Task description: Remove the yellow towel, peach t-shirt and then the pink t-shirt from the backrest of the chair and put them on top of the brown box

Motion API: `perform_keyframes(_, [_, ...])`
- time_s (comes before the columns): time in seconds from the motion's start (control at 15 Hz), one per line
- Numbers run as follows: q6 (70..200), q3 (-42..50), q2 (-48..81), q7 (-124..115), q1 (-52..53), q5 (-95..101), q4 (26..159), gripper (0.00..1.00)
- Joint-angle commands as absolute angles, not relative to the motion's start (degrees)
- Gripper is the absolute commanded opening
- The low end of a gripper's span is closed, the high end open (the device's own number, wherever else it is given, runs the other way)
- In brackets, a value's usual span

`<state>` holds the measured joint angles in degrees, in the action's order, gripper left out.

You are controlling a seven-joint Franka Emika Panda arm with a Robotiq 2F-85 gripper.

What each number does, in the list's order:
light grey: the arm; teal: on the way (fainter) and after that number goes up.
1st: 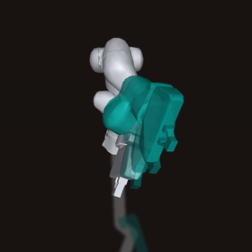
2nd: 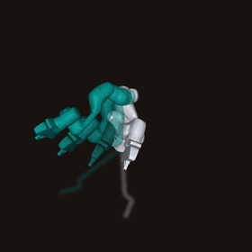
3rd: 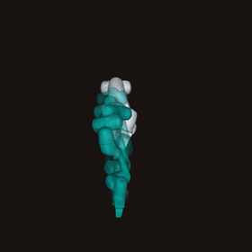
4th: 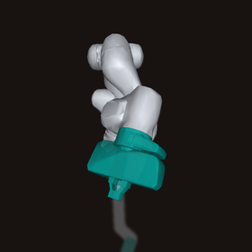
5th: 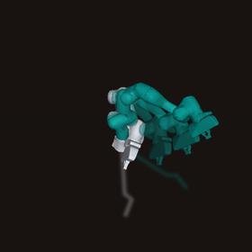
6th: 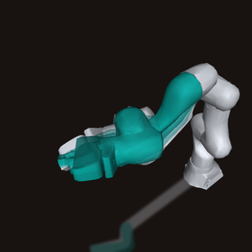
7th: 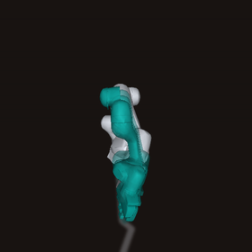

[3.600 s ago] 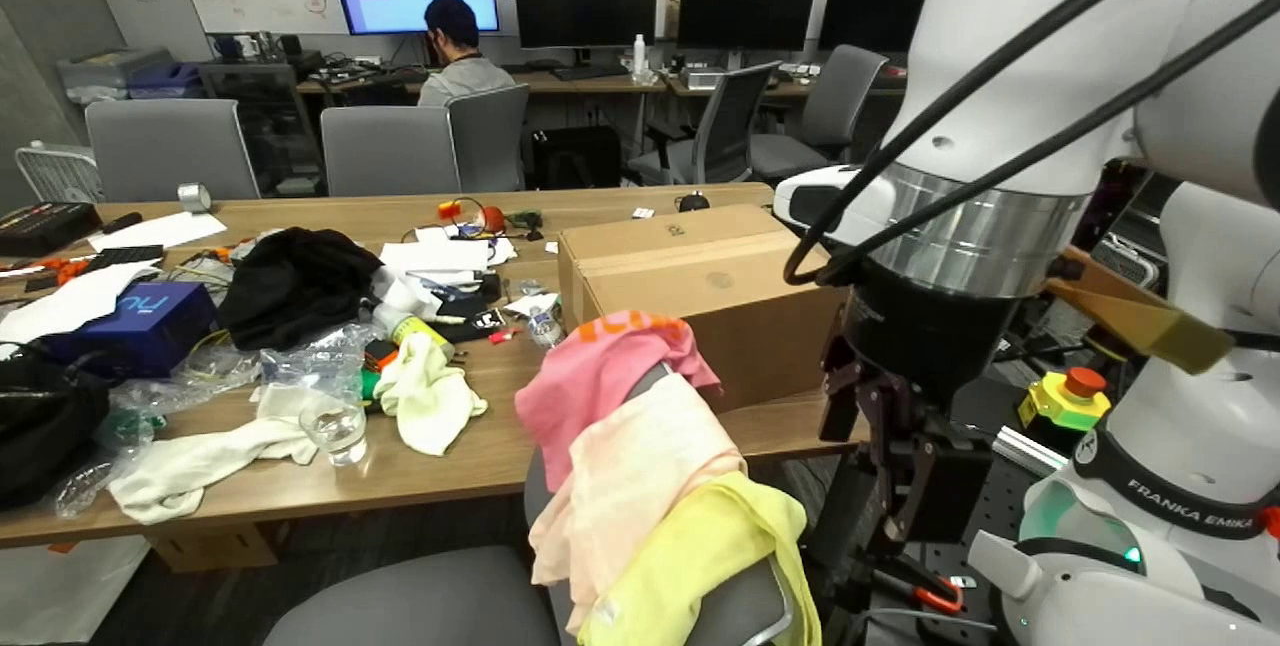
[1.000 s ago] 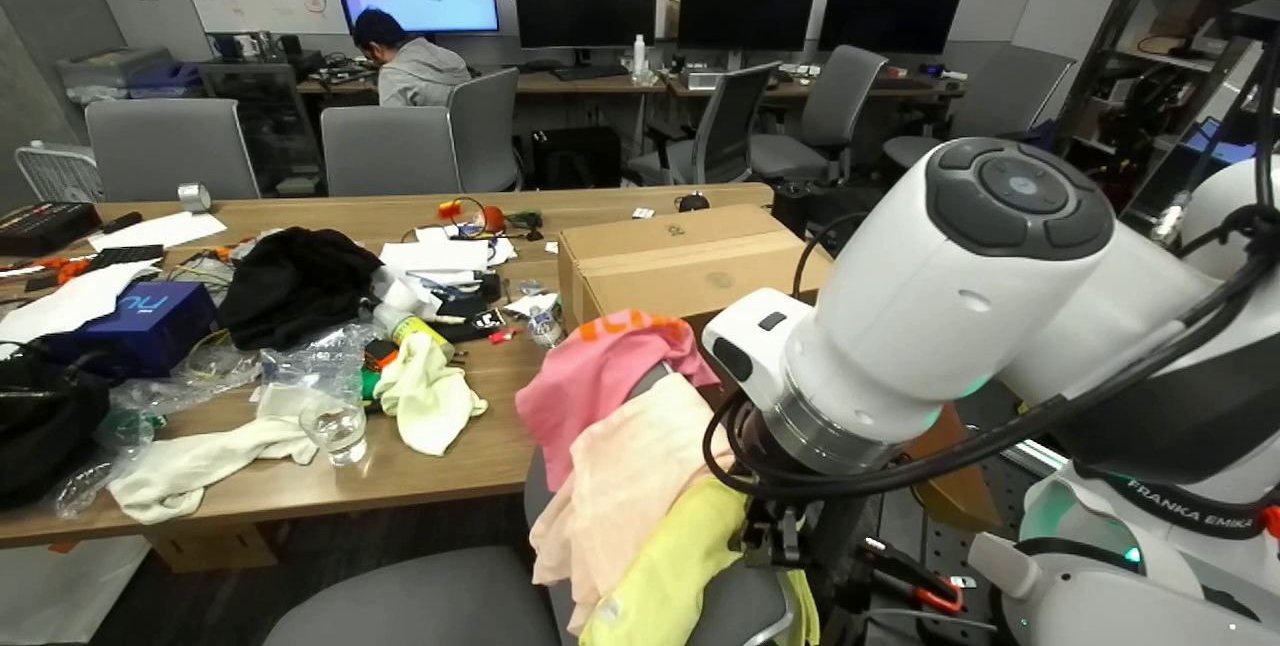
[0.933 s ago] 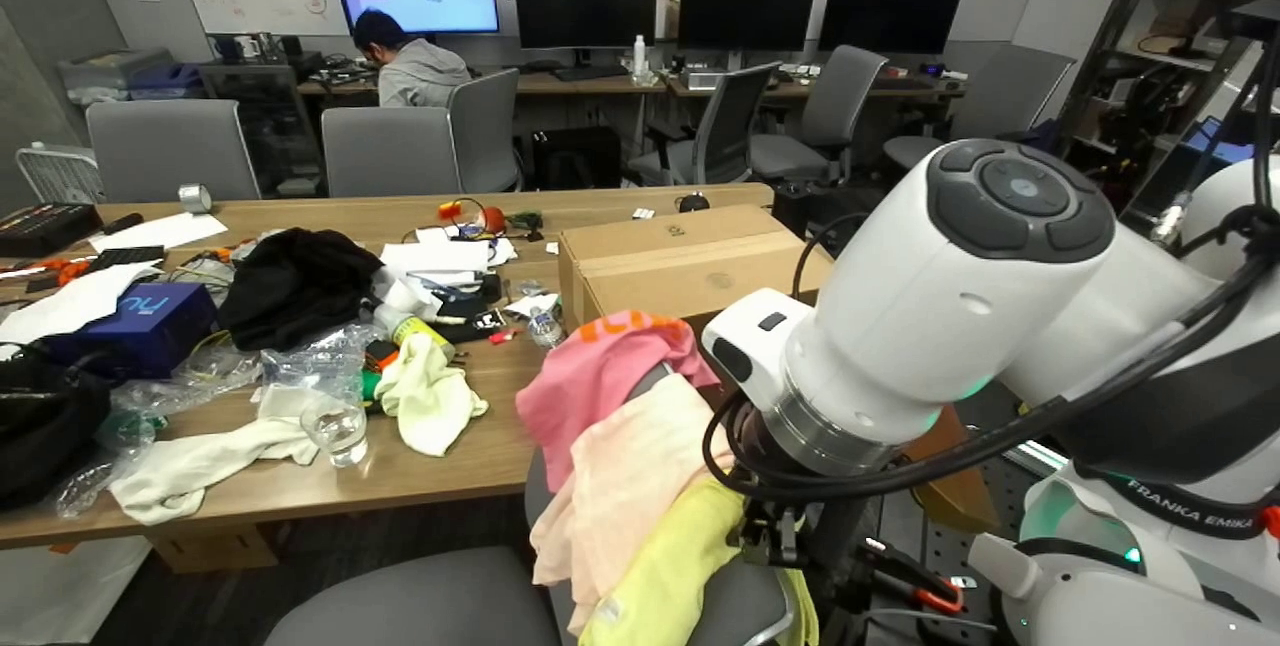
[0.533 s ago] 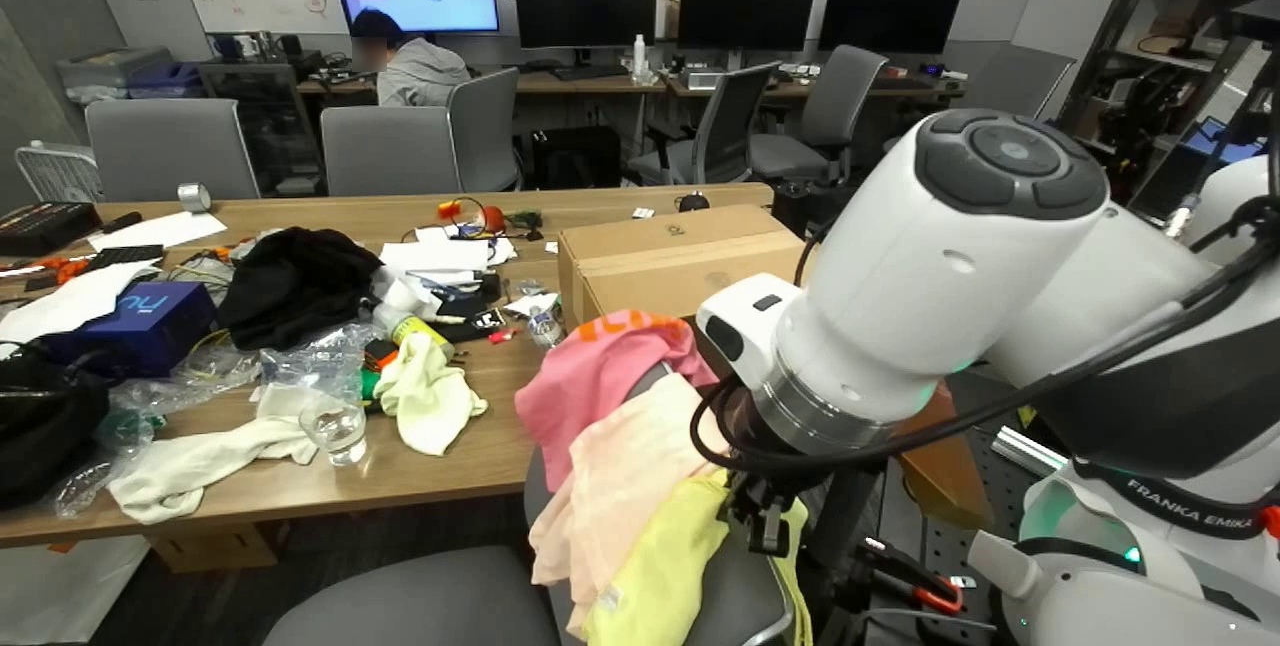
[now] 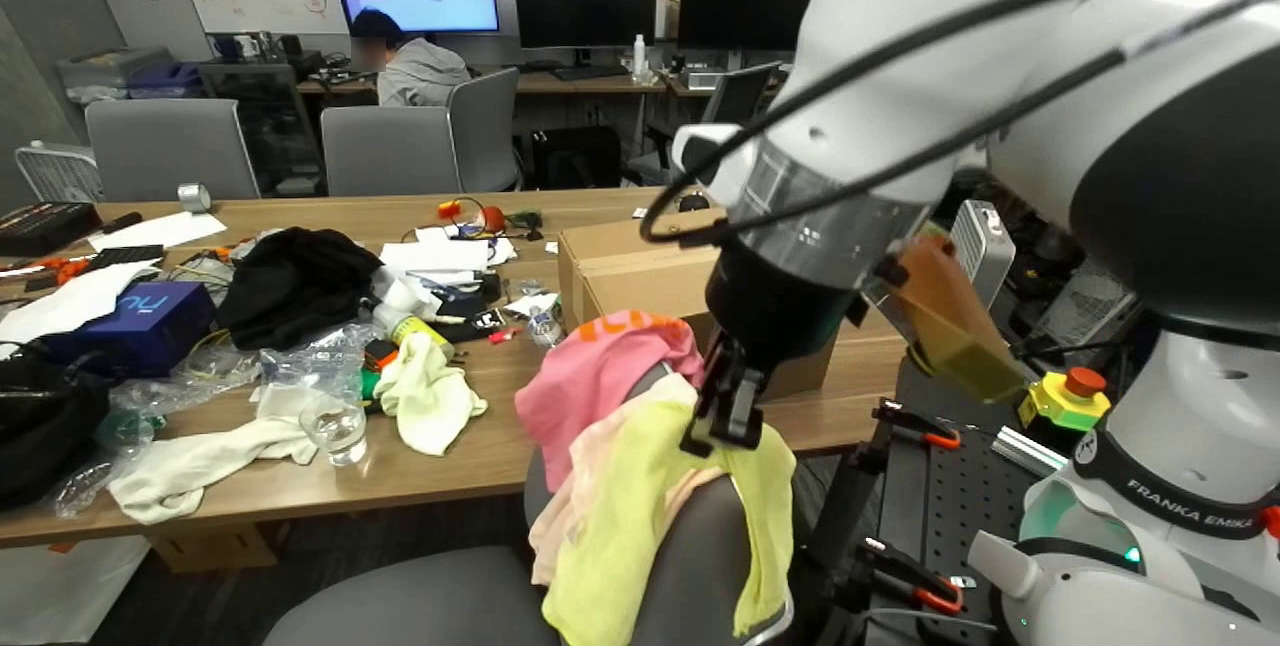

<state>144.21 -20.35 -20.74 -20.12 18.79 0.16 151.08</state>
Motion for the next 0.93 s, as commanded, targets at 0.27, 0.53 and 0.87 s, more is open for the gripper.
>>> perform_keyframes(0.27, [122.53, -19.35, -22.47, -17.83, 14.92, 2.24, 134.1, 0.03])
perform_keyframes(0.53, [115.62, -20.14, -16.56, -20.49, 9.81, 10.65, 126.1, 0.03])
perform_keyframes(0.87, [111.02, -16.72, -7.84, -24.61, 4.06, 20.86, 117.1, 0.03])
